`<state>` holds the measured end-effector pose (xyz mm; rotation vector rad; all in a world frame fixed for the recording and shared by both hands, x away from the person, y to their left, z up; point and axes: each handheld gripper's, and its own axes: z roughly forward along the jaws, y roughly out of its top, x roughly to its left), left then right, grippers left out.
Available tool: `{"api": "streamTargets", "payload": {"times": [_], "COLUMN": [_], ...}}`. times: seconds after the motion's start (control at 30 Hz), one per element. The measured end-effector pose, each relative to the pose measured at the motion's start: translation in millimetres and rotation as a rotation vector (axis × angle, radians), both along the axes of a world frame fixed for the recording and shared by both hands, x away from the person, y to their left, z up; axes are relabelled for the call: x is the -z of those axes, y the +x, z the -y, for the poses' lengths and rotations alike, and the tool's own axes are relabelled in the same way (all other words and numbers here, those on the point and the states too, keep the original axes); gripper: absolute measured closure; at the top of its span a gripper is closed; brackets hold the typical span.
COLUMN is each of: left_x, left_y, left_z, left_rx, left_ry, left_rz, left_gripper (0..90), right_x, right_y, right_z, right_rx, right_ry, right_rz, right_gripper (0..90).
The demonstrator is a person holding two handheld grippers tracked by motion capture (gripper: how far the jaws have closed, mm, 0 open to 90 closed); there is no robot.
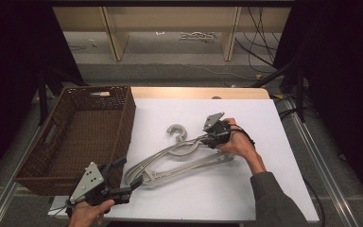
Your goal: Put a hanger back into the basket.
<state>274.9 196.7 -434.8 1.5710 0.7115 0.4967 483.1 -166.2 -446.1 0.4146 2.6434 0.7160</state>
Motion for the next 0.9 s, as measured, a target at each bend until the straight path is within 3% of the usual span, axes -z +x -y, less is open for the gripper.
{"api": "streamTargets", "payload": {"times": [0.17, 0.63, 0.9], "left_x": [-0.4, -0.4, -0.7], "left_y": [-0.5, -0.4, -0.5], "left_z": [-0.4, -0.6, -1.1], "left_rx": [0.000, -0.001, -0.003], "left_ry": [0.002, 0.000, -0.002], "left_rz": [-0.001, -0.006, -0.010], "left_gripper": [16.2, 16.4, 16.4], "right_x": [3.9, 7.8, 7.8], "right_y": [4.0, 11.3, 11.5], "right_z": [-2.4, -11.4, -8.9], "right_rx": [-0.032, -0.101, -0.169], "right_ry": [-0.043, -0.065, -0.115], "right_rz": [-0.013, -0.022, 0.013], "right_gripper": [58.4, 69.1, 73.5]}}
